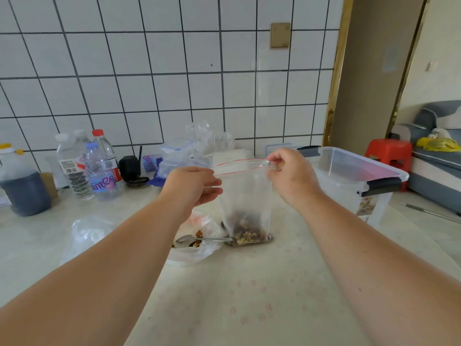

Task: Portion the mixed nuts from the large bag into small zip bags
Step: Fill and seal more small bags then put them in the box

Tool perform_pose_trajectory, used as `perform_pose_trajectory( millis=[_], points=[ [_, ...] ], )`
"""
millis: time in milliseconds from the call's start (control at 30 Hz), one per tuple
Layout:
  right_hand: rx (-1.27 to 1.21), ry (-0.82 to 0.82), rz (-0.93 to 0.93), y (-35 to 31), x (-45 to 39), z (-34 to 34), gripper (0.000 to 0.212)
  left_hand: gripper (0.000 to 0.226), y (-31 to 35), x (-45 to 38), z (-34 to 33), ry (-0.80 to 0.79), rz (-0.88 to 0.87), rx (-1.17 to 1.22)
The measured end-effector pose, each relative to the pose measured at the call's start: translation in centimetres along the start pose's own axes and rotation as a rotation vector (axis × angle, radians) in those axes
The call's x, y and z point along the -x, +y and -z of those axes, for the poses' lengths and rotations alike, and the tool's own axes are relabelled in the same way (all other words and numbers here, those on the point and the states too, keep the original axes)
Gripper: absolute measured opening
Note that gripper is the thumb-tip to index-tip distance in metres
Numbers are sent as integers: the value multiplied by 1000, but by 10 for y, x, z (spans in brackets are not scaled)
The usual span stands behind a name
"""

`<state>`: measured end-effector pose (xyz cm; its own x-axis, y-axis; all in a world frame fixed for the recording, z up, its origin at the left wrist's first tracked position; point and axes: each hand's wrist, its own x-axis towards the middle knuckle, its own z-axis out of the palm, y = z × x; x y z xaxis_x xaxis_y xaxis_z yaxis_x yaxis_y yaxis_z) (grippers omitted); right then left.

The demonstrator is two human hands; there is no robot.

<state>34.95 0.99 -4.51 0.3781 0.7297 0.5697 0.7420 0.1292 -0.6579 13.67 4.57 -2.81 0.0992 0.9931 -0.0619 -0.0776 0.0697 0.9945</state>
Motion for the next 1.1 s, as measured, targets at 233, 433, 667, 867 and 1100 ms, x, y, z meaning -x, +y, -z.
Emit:
perform_pose_trajectory(
  millis=[233,433,667,867,1100],
  points=[
    [-76,30,43,-29,40,-18,21,24,-15,6,38,7,-67,-48],
    [-145,-247,2,-60,82,-64,17,20,-35,21,94,79,-89,-142],
    [-181,-482,-37,-101,112,-128,14,17,-54,32,181,225,-114,-317],
    [-193,-658,-68,-130,134,-181,14,26,-83,32,246,323,-135,-622],
    [96,-802,23,-148,150,-223,49,46,-116,25,267,271,-87,-1048]
  ],
)
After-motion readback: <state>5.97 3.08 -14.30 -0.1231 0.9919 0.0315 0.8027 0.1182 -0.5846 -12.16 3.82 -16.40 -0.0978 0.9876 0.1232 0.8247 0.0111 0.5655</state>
